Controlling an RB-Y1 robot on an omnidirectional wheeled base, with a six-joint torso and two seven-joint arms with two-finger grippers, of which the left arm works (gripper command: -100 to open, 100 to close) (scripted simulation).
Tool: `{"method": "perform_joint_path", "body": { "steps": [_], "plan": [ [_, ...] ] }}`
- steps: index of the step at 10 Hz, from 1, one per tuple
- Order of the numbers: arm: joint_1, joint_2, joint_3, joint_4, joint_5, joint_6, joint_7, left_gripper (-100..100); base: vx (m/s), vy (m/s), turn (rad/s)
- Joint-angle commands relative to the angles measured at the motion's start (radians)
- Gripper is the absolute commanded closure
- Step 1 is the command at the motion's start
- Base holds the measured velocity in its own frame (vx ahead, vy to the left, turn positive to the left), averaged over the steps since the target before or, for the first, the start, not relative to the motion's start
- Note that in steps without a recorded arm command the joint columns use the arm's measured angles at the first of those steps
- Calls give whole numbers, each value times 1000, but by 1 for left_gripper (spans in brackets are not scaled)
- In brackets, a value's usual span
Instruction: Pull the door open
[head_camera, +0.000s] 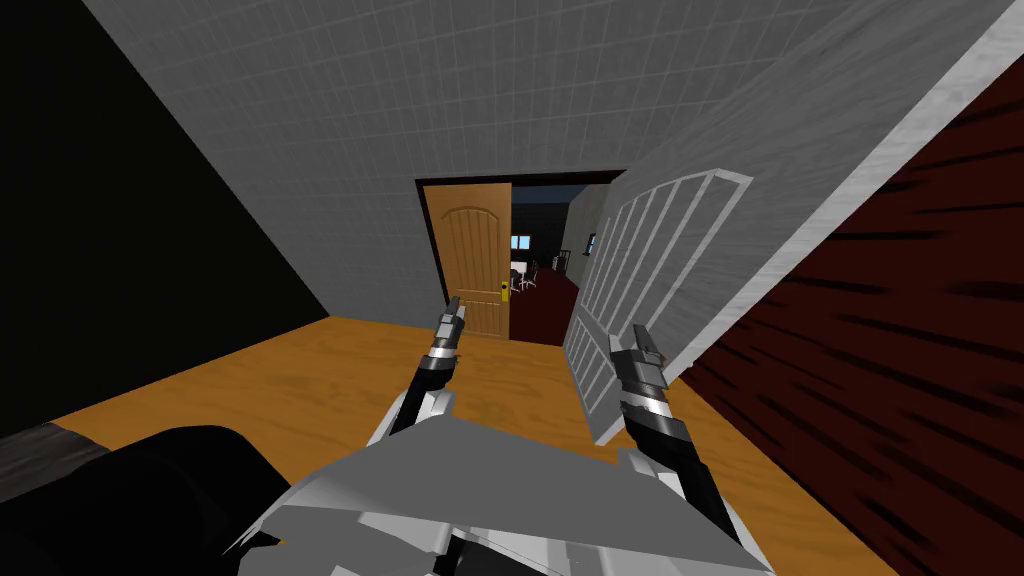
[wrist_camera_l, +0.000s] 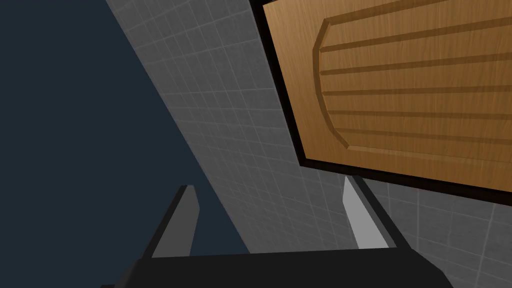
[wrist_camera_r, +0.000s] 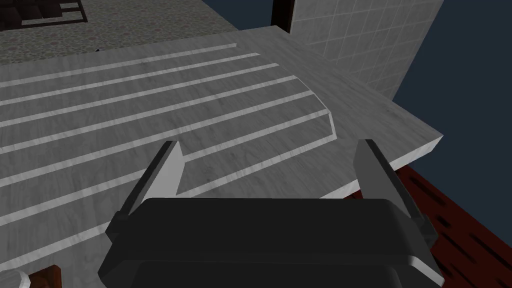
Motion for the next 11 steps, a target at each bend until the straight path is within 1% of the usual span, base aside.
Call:
{"method": "perform_joint_path", "body": {
  "steps": [1,3,6,8,9,10,11],
  "plan": [
    [-11,11,4,26,4,4,5,-100,40,-69,-8],
    [-21,20,8,49,8,7,9,-100,166,23,-20],
    [-51,42,20,118,19,17,21,-100,217,29,-23],
    [-63,50,24,145,23,21,25,-100,118,3,-16],
    [-76,57,29,175,28,26,31,-100,122,6,-27],
    [-82,60,32,191,30,28,33,-100,130,4,-24],
    [-96,67,37,223,36,33,39,-100,142,11,-26]
  ]
}}
